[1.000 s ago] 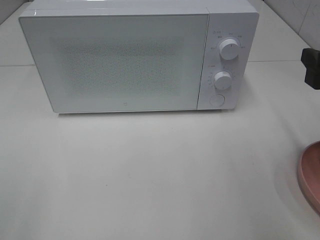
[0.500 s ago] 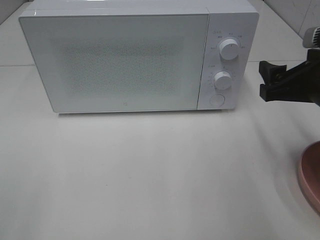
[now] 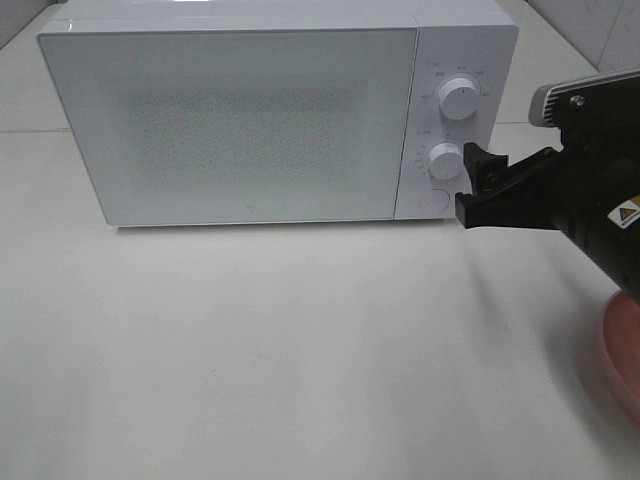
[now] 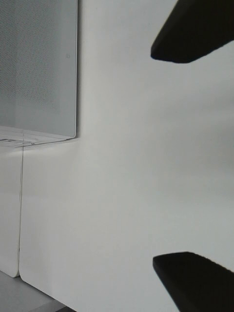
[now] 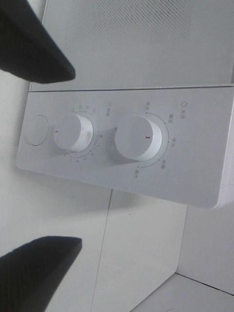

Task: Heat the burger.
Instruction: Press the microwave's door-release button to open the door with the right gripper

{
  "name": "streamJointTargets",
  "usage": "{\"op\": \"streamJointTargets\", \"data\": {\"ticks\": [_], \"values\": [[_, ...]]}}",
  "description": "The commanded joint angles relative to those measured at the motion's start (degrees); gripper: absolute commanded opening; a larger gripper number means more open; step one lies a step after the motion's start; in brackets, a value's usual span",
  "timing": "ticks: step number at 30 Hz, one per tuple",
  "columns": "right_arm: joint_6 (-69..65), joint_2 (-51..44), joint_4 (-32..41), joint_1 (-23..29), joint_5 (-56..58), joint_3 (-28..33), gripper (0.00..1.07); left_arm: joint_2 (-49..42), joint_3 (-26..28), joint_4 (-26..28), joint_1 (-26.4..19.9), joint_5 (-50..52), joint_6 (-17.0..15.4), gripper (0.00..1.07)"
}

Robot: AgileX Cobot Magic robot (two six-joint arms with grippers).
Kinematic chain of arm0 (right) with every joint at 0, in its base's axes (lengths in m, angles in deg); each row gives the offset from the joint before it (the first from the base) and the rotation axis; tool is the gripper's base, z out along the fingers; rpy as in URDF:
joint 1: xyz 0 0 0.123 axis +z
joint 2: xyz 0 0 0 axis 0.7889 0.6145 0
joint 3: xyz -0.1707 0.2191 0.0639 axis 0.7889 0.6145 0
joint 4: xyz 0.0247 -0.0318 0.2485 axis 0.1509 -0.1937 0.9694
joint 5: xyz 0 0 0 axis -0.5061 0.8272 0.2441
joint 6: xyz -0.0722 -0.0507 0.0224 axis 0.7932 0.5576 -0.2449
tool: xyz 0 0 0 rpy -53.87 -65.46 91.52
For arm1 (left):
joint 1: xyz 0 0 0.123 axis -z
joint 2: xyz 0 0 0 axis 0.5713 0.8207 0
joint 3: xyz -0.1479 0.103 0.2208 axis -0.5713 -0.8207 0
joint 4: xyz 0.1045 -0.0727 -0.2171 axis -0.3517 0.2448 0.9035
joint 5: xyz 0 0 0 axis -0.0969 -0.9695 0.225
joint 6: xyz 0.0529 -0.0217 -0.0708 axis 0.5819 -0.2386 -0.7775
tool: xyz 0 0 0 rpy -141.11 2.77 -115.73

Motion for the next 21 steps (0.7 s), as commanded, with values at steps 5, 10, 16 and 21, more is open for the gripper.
{"op": "streamJointTargets", "data": {"ticks": [5,10,16,21], "values": [[-1.32,1.66,7.22,4.24,-2.18,0.0,0.75,-0.86,0.0,0.4,0.34,0.0,0.4,0.98],[-10.71,1.83,7.05,4.81,-2.12,-0.06,0.71,-0.86,0.0,0.4,0.34,0.0,0.4,0.98],[-34.38,1.83,7.1,4.81,-1.83,-0.06,0.52,-0.86,0.0,0.4,0.34,0.0,0.4,0.98],[-48.64,1.83,7.1,4.81,-1.72,-0.06,0.36,-0.86,0.0,0.4,0.34,0.0,0.4,0.98]]}}
